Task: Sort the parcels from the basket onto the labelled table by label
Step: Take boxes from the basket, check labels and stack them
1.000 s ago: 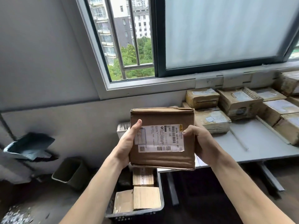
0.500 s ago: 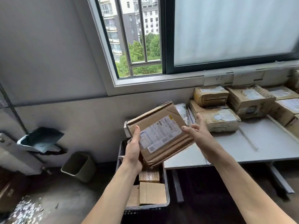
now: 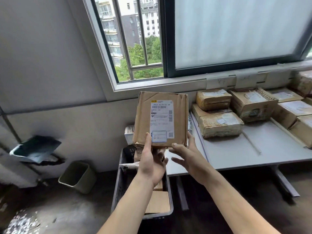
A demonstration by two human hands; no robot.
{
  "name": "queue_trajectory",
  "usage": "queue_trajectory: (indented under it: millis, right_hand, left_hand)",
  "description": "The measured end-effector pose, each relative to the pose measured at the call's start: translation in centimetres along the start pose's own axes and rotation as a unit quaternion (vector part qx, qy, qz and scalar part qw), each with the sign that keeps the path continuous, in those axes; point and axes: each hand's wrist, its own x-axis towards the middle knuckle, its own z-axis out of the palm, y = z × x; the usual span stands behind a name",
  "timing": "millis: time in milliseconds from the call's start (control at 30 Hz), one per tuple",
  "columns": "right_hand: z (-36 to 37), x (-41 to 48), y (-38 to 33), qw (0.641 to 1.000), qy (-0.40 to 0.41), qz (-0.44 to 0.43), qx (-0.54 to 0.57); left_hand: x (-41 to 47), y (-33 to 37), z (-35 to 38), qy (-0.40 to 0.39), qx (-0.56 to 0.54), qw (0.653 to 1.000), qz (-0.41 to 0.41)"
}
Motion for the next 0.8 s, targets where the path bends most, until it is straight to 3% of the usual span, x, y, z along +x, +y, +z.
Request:
queue_trajectory:
  millis: [167, 333, 433, 567, 800]
  right_hand:
    - [-1.0, -0.1, 0.5, 0.999, 0.021, -0.004, 0.049]
    - [-2.3, 0.0, 1.6, 0.994, 0.049, 0.005, 0.094]
    - [-3.1, -0.4, 2.4, 0.995, 0.047, 0.007, 0.088]
    - [-3.4, -0.8, 3.5, 0.997, 0.043, 0.025, 0.066]
    - [-3.5, -0.8, 3.9, 0.994, 0.093, 0.036, 0.053]
  left_hand:
    - [-0.1, -0.7, -1.0, -0.039, 0.034, 0.998, -0.028]
    - [0.0, -0.2, -2.3, -0.017, -0.009, 1.000, 0.008]
    - [0.4, 0.6, -3.4, -0.025, 0.006, 0.999, 0.027]
    - [0.8, -0.6, -4.2, -0.045, 0.113, 0.992, 0.034]
    - [3.4, -2.3, -5.1, -0.033, 0.098, 0.994, -0.023]
